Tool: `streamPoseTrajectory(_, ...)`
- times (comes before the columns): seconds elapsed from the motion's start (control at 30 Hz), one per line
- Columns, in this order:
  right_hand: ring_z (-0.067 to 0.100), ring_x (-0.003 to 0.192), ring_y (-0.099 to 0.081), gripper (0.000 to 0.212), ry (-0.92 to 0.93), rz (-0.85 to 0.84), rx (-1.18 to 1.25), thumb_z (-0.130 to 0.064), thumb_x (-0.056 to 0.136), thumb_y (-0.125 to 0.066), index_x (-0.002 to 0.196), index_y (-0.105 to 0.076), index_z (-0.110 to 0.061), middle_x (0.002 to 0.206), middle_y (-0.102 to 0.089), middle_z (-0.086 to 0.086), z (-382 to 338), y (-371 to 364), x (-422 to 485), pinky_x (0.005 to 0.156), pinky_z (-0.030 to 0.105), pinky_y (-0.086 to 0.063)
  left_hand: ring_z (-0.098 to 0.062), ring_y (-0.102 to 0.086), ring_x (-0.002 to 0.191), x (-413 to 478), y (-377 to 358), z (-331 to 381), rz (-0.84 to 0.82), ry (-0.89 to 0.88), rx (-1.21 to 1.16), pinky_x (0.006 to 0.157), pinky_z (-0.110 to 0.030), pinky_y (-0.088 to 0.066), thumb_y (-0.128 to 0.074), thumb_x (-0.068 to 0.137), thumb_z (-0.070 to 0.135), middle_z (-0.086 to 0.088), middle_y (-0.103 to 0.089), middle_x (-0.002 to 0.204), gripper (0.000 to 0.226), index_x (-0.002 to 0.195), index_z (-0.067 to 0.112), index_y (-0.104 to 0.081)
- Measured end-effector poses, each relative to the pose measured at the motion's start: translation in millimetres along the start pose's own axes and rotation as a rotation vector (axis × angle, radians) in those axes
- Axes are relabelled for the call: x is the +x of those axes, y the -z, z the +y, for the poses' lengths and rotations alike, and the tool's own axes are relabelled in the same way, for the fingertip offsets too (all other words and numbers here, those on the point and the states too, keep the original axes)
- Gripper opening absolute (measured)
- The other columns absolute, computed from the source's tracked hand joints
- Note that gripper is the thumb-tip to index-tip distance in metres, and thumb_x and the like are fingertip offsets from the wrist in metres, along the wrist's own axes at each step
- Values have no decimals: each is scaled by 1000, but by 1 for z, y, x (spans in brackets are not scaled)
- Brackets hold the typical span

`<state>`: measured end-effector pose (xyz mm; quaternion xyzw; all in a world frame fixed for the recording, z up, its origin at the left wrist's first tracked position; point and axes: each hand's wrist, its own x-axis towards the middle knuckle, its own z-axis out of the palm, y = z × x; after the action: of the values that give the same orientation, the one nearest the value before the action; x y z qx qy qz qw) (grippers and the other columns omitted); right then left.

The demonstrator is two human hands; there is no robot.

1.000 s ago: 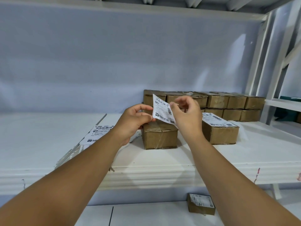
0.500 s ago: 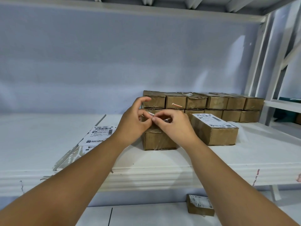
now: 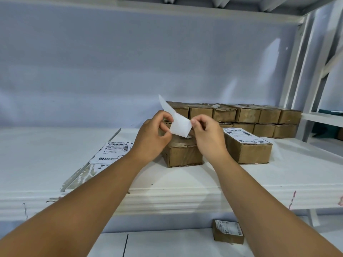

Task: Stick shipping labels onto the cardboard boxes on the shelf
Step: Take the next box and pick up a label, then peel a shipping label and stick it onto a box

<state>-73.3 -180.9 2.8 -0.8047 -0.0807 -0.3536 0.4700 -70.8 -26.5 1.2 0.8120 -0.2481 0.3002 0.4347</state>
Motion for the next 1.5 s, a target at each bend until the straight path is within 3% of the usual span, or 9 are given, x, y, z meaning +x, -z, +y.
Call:
streamPoseTrajectory(0.17,10,68,-49,19,-109,127,129,-21,98,-46,87,-61,-19,72,-56,-10,5,1,6,62,27,-40,5,-45,61,3,-2,-2,11,27,16,59,-7,-33,-50,84,-3,5,-51,75,31,76,22,-66)
streamPoseTrajectory(0.43,2,45,-59,20,-381,231,458,-18,102,-39,100,-59,-12,78,-65,3,6,9,7,49,19,-44,-4,-48,61,5,1,-8,147,217,-9,53,-2,-35,-47,90,4,5,-59,89,29,105,16,-68)
streamPoseTrajectory(0.6,5,50,-64,17,-194,104,410,-16,101,-42,94,-57,-11,87,-64,9,-5,5,1,48,16,-50,-7,-57,85,2,-2,-2,10,88,-133,67,-4,-37,-56,90,37,10,-65,91,15,94,25,-64)
streamPoseTrajectory(0.8,11,54,-67,21,-19,-78,365,-14,99,-47,82,-56,-19,61,-63,-11,-12,2,-6,51,21,-49,-4,-55,81,4,-3,-2,-23,157,-225,65,-3,-41,-71,79,36,17,-60,92,32,107,30,-57)
streamPoseTrajectory(1.0,8,52,-62,20,-8,-109,284,-17,99,-47,82,-57,-21,71,-63,-8,-10,1,-5,51,18,-45,-15,-60,79,9,-1,-8,41,269,-275,71,-25,-47,-66,86,18,3,-66,84,5,87,15,-63)
streamPoseTrajectory(1.13,6,48,-59,23,-99,7,286,-18,99,-46,80,-57,-23,72,-62,-10,-7,2,-2,57,25,-43,-28,-65,90,11,0,-10,61,347,-337,89,-44,-52,-60,90,15,-2,-68,85,10,81,16,-56)
streamPoseTrajectory(1.2,4,44,-57,22,-173,98,337,-18,100,-44,82,-56,-22,74,-61,-6,-5,4,0,55,22,-42,-25,-65,84,12,1,-12,90,366,-339,84,-41,-54,-57,91,14,-1,-66,82,14,78,18,-54)
streamPoseTrajectory(1.33,2,41,-58,19,-316,199,446,-18,102,-37,95,-54,-14,68,-55,-2,-3,8,1,41,14,-43,-5,-52,44,14,3,-14,217,409,-249,43,-13,-37,-53,92,15,-2,-60,76,9,84,15,-52)
streamPoseTrajectory(1.5,5,45,-62,19,-346,261,465,-18,103,-35,100,-53,-12,60,-59,-2,-1,9,3,42,15,-45,-5,-58,40,15,7,-15,365,463,-390,42,-17,-44,-39,96,9,0,-58,84,13,97,15,-50)
